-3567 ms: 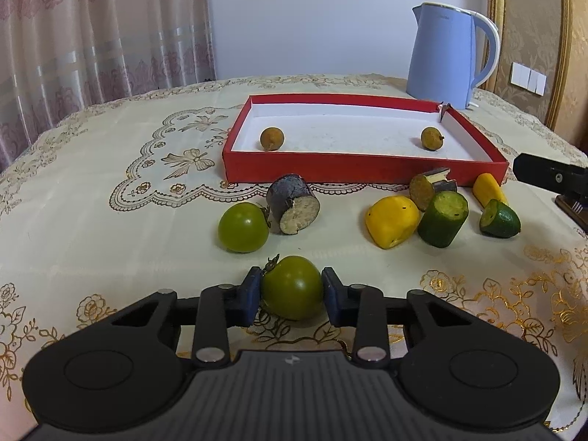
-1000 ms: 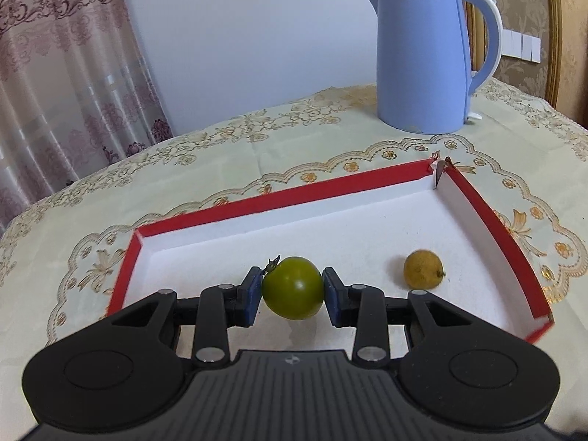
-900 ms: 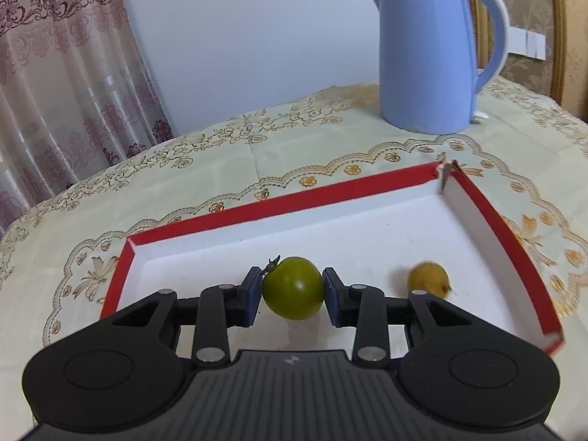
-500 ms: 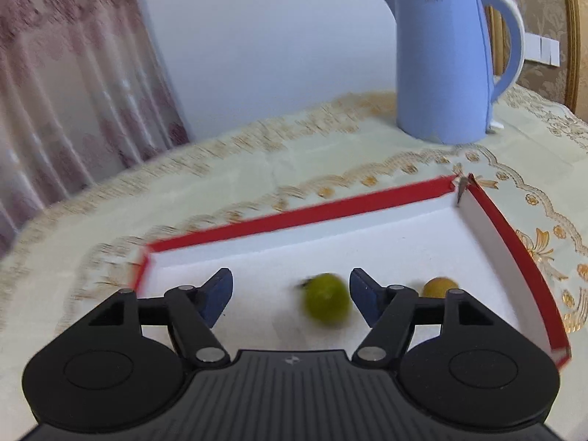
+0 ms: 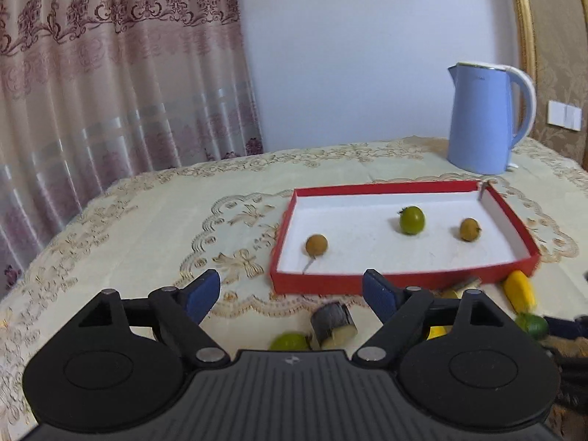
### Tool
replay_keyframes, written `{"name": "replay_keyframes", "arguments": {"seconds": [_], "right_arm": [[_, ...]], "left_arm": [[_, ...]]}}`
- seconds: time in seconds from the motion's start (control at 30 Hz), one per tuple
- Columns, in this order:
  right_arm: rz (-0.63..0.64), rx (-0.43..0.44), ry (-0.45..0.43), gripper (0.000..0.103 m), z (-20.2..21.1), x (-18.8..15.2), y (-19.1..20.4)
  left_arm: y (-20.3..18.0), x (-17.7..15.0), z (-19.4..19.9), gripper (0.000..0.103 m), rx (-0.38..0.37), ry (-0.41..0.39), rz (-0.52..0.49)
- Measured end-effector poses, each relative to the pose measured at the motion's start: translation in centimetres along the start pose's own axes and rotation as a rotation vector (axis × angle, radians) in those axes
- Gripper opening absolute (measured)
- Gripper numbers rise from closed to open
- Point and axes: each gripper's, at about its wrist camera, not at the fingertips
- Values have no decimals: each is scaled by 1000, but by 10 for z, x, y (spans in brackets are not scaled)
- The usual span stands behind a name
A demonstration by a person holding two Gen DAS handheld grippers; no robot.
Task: Organize fruits
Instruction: 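Withdraw the left gripper while the right gripper grasps a green lime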
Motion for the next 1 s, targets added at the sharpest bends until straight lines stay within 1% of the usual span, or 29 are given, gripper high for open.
{"name": "replay_keyframes", "arguments": {"seconds": [0.1,0.2,0.33,0.47,0.53,0.63,0.7,0.77,0.83,0.93,1.0], "right_arm": [[-23,7,-11,37,2,-2,-3],[-6,-15,-12,37,2,-3,1],[14,-37,-10,37,1,-3,6],[-2,-22,-11,38,1,-3,3],[-13,-12,-15,37,2,-3,1],[-30,-2,-25,38,3,-4,-2],[-44,9,-35,38,5,-4,-5],[-66,23,-41,38,6,-5,-9],[-82,38,-42,38,9,-4,-12],[-86,48,-76,38,21,1,-15],[-91,61,-98,38,28,6,-17]], "left_arm": [[-2,-8,4,85,-20,2,6],[-6,-14,10,85,-38,-11,-4],[-8,-20,14,85,-19,-42,-19],[-7,-21,8,85,-12,-53,-21],[-7,-18,5,85,-17,-72,-8],[-6,-11,-3,85,-24,-113,36],[-10,-3,-10,85,-13,-129,73],[-15,9,-19,85,-8,-134,103],[-19,24,-29,85,-16,-122,131],[-23,42,-43,85,-30,-147,175],[-23,43,-52,85,-23,-171,203]]}}
Point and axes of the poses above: each gripper's, at about its wrist camera, not at the fingertips, and z roughly against the way its jaws point, y to its left, x to its top, and after that the axes turned 8 degrees about y, right-handed
